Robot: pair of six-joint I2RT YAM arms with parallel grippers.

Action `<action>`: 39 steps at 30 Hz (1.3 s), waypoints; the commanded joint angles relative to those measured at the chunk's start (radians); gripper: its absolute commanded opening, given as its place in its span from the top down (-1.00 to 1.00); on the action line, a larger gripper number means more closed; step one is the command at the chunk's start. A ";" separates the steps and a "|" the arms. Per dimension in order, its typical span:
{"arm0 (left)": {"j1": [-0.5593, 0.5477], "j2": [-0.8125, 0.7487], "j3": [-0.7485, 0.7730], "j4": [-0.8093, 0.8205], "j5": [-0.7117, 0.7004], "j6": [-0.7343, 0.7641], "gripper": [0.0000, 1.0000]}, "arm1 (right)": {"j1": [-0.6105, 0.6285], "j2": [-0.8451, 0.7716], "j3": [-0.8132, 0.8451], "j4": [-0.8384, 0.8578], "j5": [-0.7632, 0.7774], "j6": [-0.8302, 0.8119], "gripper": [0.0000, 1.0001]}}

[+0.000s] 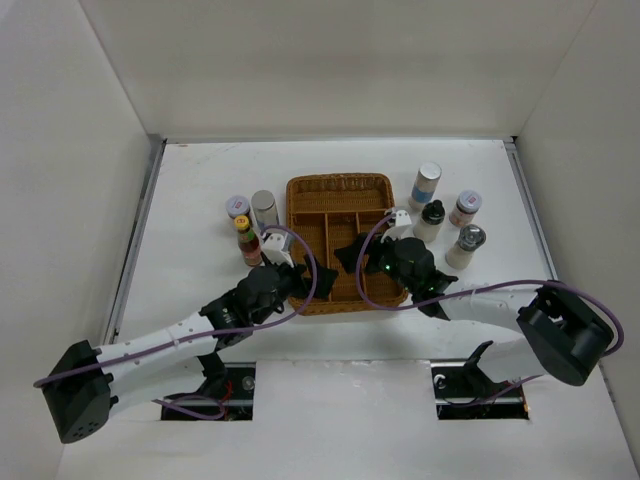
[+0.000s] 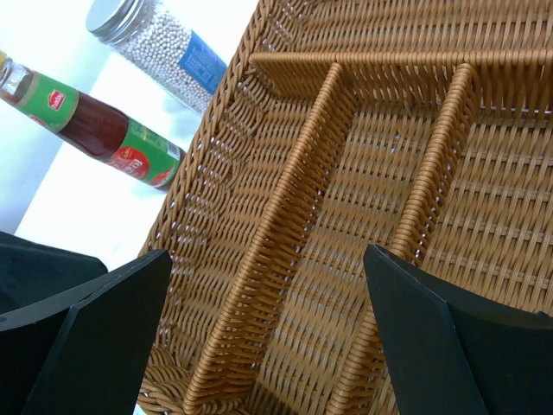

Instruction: Organize the condiment bottles

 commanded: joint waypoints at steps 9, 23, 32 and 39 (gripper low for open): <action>0.095 -0.042 0.024 0.077 -0.019 0.020 -1.00 | -0.012 -0.027 0.025 0.019 0.029 -0.007 -1.00; 0.225 -0.135 0.205 -0.013 -0.251 0.199 0.11 | 0.007 -0.056 0.007 0.036 0.096 -0.036 -0.29; 0.292 -0.120 0.266 -0.220 -0.495 0.192 -0.27 | 0.016 -0.029 0.025 0.026 0.072 -0.035 0.24; 0.352 -0.023 0.297 -0.279 -0.533 0.215 -0.42 | 0.016 0.002 0.032 0.037 0.043 -0.026 -0.05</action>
